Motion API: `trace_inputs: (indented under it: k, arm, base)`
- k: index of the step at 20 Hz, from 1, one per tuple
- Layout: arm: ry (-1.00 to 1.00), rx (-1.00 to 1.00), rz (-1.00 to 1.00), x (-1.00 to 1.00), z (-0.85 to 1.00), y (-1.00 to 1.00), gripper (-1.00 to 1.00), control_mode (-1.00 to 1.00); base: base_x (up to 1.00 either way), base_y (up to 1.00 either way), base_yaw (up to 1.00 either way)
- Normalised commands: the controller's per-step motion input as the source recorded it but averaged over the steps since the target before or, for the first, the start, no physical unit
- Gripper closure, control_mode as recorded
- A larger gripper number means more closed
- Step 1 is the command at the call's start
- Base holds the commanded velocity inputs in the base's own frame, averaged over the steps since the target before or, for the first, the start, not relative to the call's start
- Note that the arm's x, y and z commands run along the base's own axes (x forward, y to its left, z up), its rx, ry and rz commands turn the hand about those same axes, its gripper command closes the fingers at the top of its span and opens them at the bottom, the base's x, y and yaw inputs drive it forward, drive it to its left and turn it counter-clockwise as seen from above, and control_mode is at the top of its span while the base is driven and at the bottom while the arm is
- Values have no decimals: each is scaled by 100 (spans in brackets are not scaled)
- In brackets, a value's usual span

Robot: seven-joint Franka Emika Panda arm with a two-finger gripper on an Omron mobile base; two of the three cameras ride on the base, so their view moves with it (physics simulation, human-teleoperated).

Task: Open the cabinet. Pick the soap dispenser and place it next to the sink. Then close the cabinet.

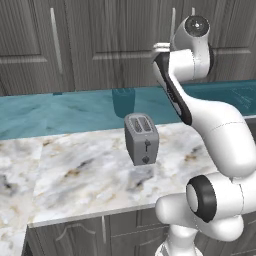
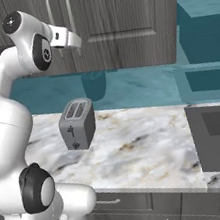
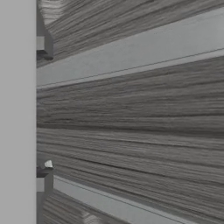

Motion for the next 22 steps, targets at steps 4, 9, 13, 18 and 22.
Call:
trace_inputs:
  k: [4, 9, 13, 18, 22]
  arm:
    - [0, 6, 0, 0, 0, 11, -100, -100]
    - [0, 5, 0, 0, 0, 14, -100, -100]
    - [0, 6, 0, 1, 0, 16, -100, -100]
    - [-2, 1, 0, 27, -6, 1, -100, -100]
    - [-8, 1, 0, 34, -16, 0, -100, -100]
  base:
    - [0, 0, 0]
    - [0, 0, 0]
    - [0, 0, 0]
    - [0, 0, 0]
    - [0, 0, 0]
